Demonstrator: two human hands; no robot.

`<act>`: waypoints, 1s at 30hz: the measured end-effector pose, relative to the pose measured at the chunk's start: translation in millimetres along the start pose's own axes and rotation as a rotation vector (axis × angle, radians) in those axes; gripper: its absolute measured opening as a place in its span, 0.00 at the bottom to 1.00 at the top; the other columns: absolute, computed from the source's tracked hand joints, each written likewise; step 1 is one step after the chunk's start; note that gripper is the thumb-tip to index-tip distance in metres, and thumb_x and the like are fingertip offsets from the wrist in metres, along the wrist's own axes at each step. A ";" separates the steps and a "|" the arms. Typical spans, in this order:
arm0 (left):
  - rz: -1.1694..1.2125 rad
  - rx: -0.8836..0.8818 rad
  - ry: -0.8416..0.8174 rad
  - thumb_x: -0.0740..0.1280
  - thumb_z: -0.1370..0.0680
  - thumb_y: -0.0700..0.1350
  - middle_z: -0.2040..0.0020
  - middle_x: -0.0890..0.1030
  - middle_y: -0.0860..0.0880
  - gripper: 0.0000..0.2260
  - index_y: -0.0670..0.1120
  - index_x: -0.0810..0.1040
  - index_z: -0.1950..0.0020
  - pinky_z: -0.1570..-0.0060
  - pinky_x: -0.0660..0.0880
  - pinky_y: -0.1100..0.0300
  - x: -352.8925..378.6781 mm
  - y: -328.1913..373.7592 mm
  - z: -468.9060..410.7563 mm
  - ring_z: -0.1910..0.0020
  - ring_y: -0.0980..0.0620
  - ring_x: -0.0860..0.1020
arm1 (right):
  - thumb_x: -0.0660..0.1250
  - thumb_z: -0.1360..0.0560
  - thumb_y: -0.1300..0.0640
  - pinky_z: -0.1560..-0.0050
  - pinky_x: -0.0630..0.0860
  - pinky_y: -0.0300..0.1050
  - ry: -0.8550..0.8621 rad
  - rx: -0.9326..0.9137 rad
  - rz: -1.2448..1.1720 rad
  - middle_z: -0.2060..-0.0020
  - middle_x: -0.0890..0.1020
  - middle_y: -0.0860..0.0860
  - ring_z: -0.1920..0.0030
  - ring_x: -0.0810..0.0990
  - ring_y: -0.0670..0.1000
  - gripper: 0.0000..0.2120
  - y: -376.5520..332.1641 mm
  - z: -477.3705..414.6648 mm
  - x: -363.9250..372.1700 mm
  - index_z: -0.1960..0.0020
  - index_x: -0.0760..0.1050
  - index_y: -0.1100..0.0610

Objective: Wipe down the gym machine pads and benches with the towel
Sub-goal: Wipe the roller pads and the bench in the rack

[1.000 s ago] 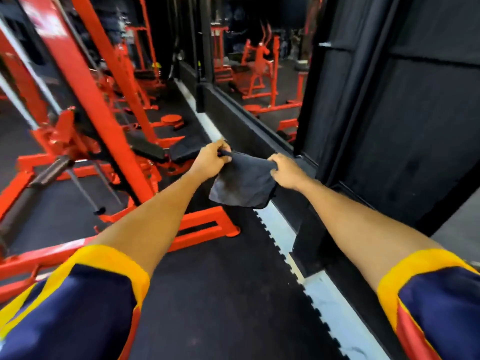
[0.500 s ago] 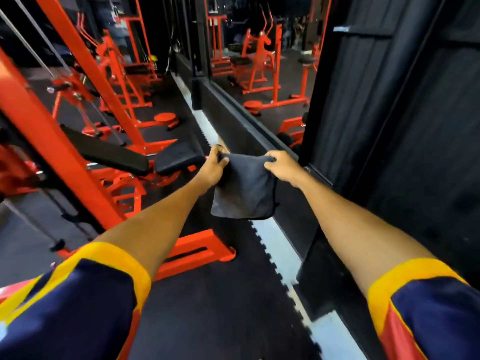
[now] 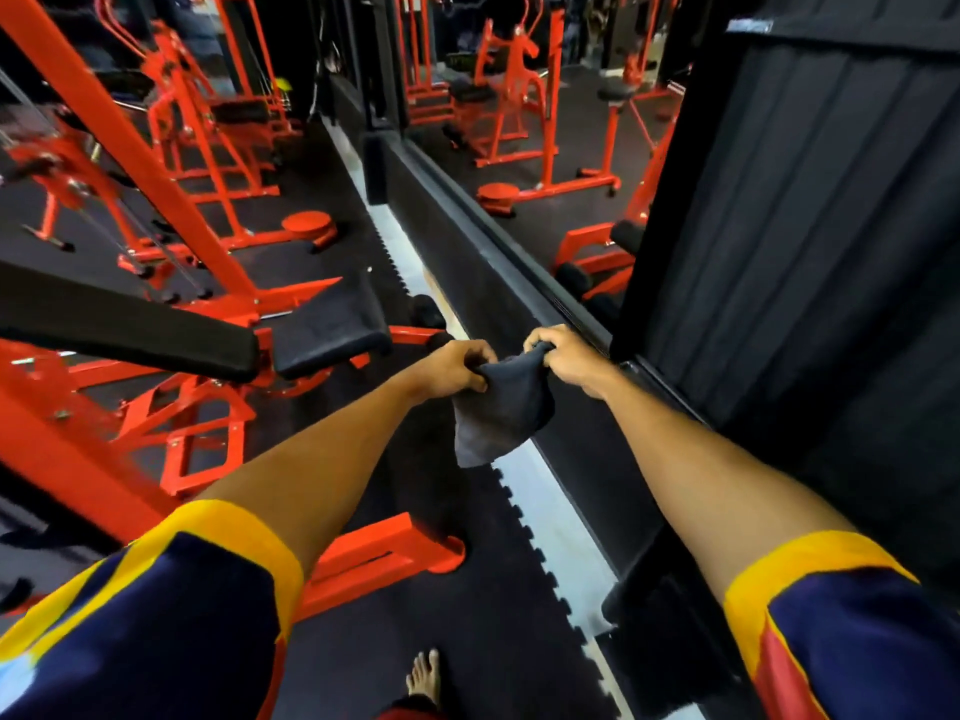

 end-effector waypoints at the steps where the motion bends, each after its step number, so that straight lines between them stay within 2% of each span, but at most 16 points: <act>1: 0.019 0.004 -0.040 0.70 0.30 0.27 0.54 0.80 0.49 0.14 0.42 0.80 0.49 0.51 0.75 0.62 -5.3 -8.8 -17.7 0.53 0.55 0.77 | 0.54 0.29 0.78 0.55 0.70 0.44 -0.048 0.023 -0.037 0.58 0.79 0.56 0.54 0.75 0.53 0.20 4.1 -21.1 7.7 0.59 0.76 0.57; 3: 0.065 0.022 -0.104 0.69 0.29 0.26 0.54 0.80 0.48 0.14 0.42 0.79 0.49 0.50 0.75 0.59 -14.2 -16.7 -44.1 0.51 0.53 0.77 | 0.55 0.26 0.76 0.54 0.70 0.45 -0.064 0.065 -0.120 0.54 0.79 0.56 0.53 0.75 0.52 0.20 7.5 -55.2 17.5 0.54 0.75 0.53; 6: 0.208 -0.001 -0.107 0.67 0.30 0.25 0.55 0.79 0.47 0.15 0.44 0.78 0.53 0.52 0.73 0.60 -36.8 -40.5 -84.3 0.52 0.53 0.76 | 0.64 0.20 0.69 0.53 0.73 0.40 0.109 0.147 -0.255 0.46 0.77 0.51 0.50 0.76 0.47 0.18 15.5 -102.2 17.1 0.38 0.68 0.50; 8: 0.306 -0.053 -0.071 0.68 0.33 0.28 0.59 0.77 0.46 0.14 0.47 0.76 0.58 0.57 0.71 0.58 -52.0 -55.4 -105.0 0.55 0.49 0.74 | 0.72 0.22 0.63 0.57 0.72 0.33 0.288 0.172 -0.283 0.49 0.72 0.48 0.53 0.74 0.43 0.20 23.4 -123.6 11.8 0.38 0.64 0.54; 10: 0.456 -0.131 -0.037 0.67 0.35 0.32 0.61 0.76 0.44 0.11 0.48 0.76 0.60 0.61 0.69 0.56 -65.9 -75.0 -128.9 0.58 0.47 0.74 | 0.74 0.23 0.55 0.57 0.73 0.29 0.340 0.232 -0.343 0.51 0.75 0.48 0.54 0.76 0.45 0.17 36.7 -147.9 14.8 0.42 0.68 0.56; 11: 0.515 -0.156 -0.009 0.67 0.34 0.32 0.62 0.76 0.43 0.11 0.47 0.76 0.59 0.63 0.70 0.56 -70.1 -81.4 -134.5 0.60 0.46 0.74 | 0.74 0.24 0.46 0.52 0.76 0.32 0.293 0.274 -0.385 0.50 0.80 0.49 0.50 0.80 0.48 0.18 43.1 -153.5 23.9 0.42 0.73 0.56; 12: 0.555 -0.178 0.013 0.66 0.32 0.31 0.61 0.77 0.42 0.11 0.46 0.76 0.56 0.63 0.71 0.56 -73.5 -86.6 -139.9 0.60 0.45 0.75 | 0.72 0.27 0.37 0.45 0.78 0.39 0.226 0.314 -0.426 0.47 0.84 0.49 0.45 0.82 0.50 0.25 51.4 -159.5 35.0 0.40 0.78 0.55; 13: 0.605 -0.190 0.029 0.66 0.30 0.31 0.60 0.77 0.42 0.11 0.45 0.75 0.54 0.63 0.72 0.56 -78.9 -94.0 -155.2 0.59 0.45 0.76 | 0.69 0.30 0.30 0.39 0.79 0.46 0.152 0.355 -0.475 0.43 0.85 0.49 0.41 0.83 0.50 0.32 56.8 -172.6 43.7 0.37 0.80 0.52; 14: 0.640 -0.199 0.045 0.67 0.30 0.33 0.57 0.78 0.41 0.11 0.44 0.74 0.51 0.63 0.72 0.55 -83.9 -99.6 -167.3 0.58 0.44 0.77 | 0.69 0.31 0.28 0.37 0.78 0.49 0.072 0.373 -0.502 0.41 0.85 0.49 0.39 0.83 0.50 0.34 57.2 -181.3 51.9 0.34 0.80 0.50; 15: 0.673 -0.208 0.070 0.68 0.30 0.35 0.55 0.78 0.40 0.11 0.44 0.74 0.49 0.61 0.72 0.53 -88.4 -107.0 -181.6 0.56 0.44 0.77 | 0.70 0.29 0.29 0.38 0.78 0.48 0.000 0.368 -0.509 0.41 0.85 0.49 0.40 0.83 0.49 0.33 57.0 -193.0 58.8 0.34 0.79 0.50; 17: 0.702 -0.219 0.131 0.69 0.26 0.33 0.54 0.79 0.41 0.10 0.44 0.74 0.48 0.58 0.73 0.53 -93.8 -122.7 -205.1 0.54 0.44 0.78 | 0.75 0.26 0.41 0.46 0.80 0.42 -0.076 0.346 -0.487 0.43 0.86 0.50 0.45 0.85 0.46 0.24 60.5 -210.9 68.0 0.36 0.76 0.53; 19: 0.676 -0.241 0.210 0.68 0.24 0.30 0.56 0.80 0.44 0.10 0.44 0.75 0.50 0.57 0.75 0.55 -101.2 -146.5 -243.7 0.56 0.48 0.78 | 0.79 0.27 0.52 0.54 0.80 0.38 -0.094 0.339 -0.488 0.46 0.86 0.49 0.49 0.86 0.45 0.21 72.5 -246.6 74.4 0.38 0.75 0.53; 21: 0.607 -0.233 0.242 0.70 0.24 0.30 0.56 0.80 0.47 0.11 0.44 0.76 0.50 0.56 0.77 0.60 -106.1 -160.9 -269.2 0.56 0.52 0.78 | 0.79 0.27 0.56 0.56 0.79 0.38 -0.069 0.331 -0.481 0.48 0.86 0.49 0.50 0.86 0.47 0.20 82.9 -274.0 75.9 0.39 0.76 0.53; 25: 0.615 -0.289 0.277 0.75 0.23 0.39 0.48 0.79 0.47 0.16 0.42 0.74 0.39 0.54 0.78 0.68 -106.3 -194.3 -325.3 0.51 0.56 0.79 | 0.79 0.27 0.56 0.48 0.80 0.46 -0.114 0.353 -0.484 0.49 0.87 0.51 0.47 0.86 0.52 0.15 118.4 -343.7 75.9 0.43 0.79 0.49; 28: 0.681 -0.368 0.165 0.75 0.22 0.46 0.43 0.83 0.41 0.16 0.41 0.78 0.38 0.46 0.80 0.58 -95.9 -222.5 -358.2 0.44 0.47 0.82 | 0.79 0.27 0.54 0.44 0.82 0.48 -0.188 0.376 -0.463 0.48 0.87 0.51 0.47 0.86 0.50 0.16 138.5 -380.3 74.9 0.42 0.79 0.49; 30: 0.709 -0.424 0.221 0.75 0.22 0.49 0.44 0.85 0.41 0.19 0.39 0.80 0.37 0.46 0.81 0.54 -96.9 -238.3 -374.7 0.44 0.44 0.83 | 0.79 0.27 0.50 0.42 0.82 0.48 -0.230 0.384 -0.440 0.46 0.86 0.51 0.46 0.86 0.50 0.20 149.4 -401.3 73.3 0.39 0.77 0.51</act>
Point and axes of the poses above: each hand's wrist, its own z-axis away from the middle knuckle, its own x-axis out of the palm, y = z × x, the point moved 7 cm from there along -z, towards the middle knuckle
